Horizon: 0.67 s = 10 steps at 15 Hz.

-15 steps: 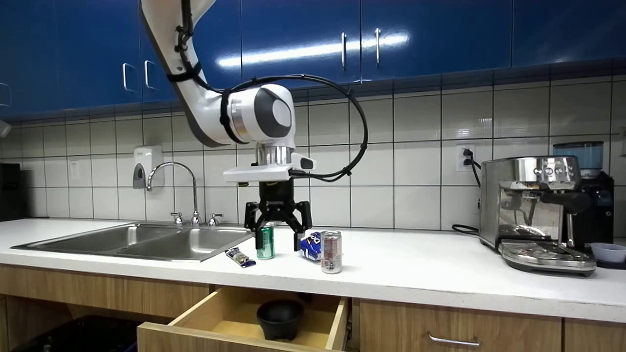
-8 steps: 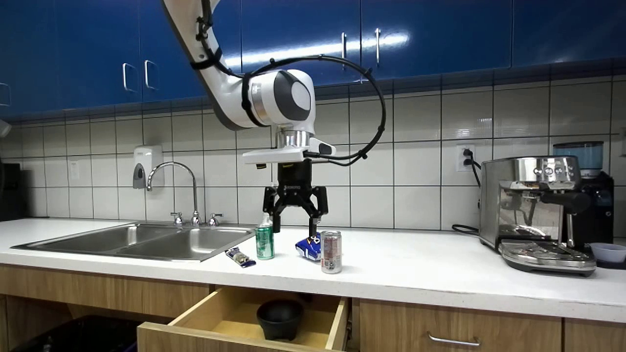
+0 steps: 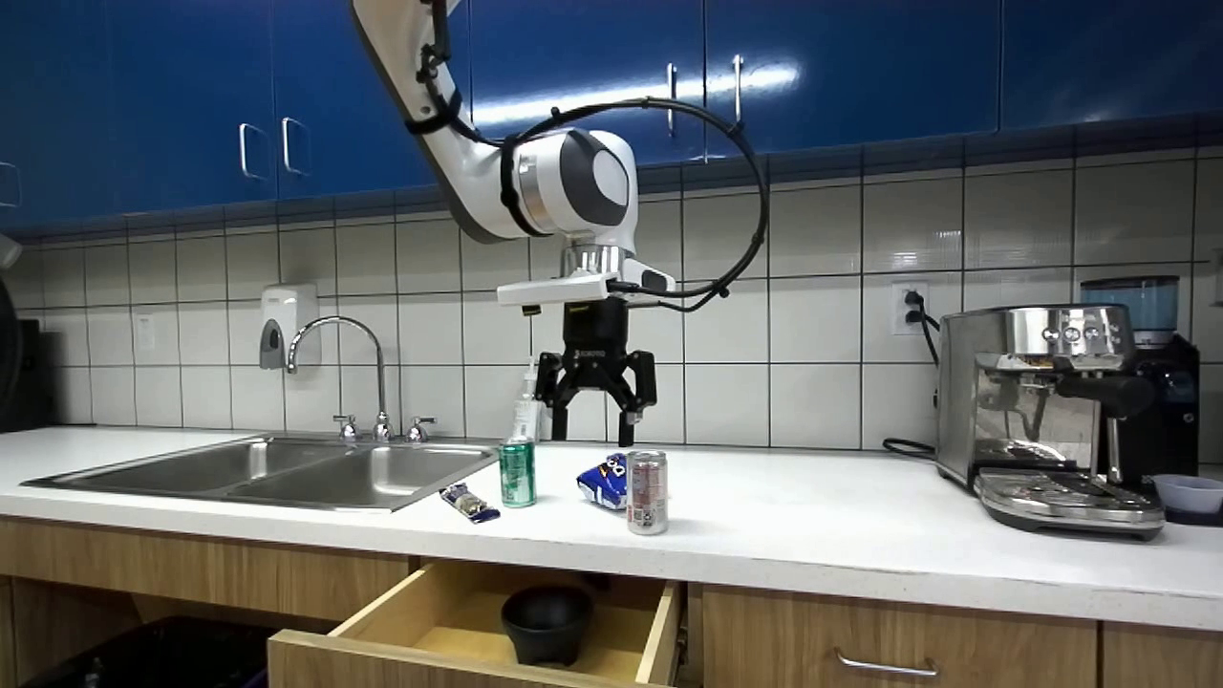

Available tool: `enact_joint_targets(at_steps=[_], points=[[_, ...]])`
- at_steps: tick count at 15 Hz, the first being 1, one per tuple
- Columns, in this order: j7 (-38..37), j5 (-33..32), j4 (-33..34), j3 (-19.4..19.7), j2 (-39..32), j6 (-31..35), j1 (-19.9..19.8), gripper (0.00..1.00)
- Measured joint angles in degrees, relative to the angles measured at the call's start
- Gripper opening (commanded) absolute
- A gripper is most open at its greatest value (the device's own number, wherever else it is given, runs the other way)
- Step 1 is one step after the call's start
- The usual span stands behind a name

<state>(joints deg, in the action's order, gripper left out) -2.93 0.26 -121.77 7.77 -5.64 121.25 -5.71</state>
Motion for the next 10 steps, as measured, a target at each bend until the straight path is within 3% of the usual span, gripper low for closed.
enact_joint_targets(at_steps=[10], points=[[-0.1, 0.0, 0.8, -0.1, -0.7, -0.1, 0.0, 1.00]])
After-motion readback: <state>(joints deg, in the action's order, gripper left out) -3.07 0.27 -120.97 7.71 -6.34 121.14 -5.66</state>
